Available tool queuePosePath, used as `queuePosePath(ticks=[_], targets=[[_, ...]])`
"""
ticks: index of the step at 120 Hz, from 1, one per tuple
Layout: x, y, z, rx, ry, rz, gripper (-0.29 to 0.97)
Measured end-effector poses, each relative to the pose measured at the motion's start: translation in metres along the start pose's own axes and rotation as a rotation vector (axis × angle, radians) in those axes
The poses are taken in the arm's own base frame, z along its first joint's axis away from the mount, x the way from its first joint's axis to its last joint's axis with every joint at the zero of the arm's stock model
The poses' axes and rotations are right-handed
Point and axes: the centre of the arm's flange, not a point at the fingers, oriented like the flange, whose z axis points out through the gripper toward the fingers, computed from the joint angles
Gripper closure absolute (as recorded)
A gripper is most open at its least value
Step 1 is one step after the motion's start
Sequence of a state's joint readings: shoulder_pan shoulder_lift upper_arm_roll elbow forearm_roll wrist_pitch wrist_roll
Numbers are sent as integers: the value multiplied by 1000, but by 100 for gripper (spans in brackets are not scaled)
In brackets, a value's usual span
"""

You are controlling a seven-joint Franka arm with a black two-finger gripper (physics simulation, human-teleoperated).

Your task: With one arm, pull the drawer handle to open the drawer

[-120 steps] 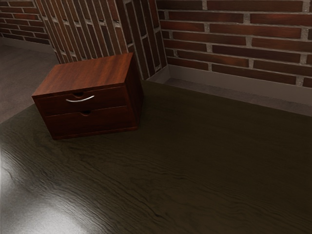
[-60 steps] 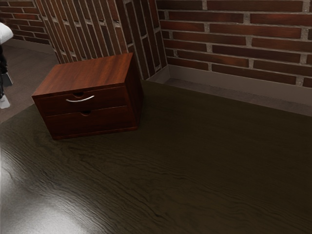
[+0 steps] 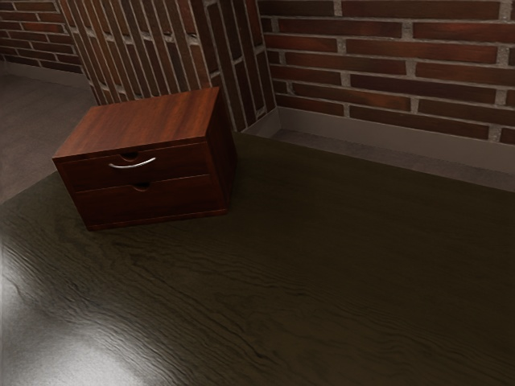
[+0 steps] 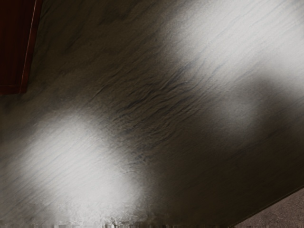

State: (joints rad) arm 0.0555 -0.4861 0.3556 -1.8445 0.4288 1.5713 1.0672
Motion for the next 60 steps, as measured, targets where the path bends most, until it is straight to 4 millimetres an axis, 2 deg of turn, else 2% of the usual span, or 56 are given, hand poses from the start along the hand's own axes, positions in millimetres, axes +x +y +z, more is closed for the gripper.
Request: queuePosePath(ticks=[26, 41, 60], targets=[[-4, -21, 14, 53, -25, -11, 0], [13, -36, 29, 75, -41, 4, 0], [27, -51, 32, 117, -35, 10, 0]])
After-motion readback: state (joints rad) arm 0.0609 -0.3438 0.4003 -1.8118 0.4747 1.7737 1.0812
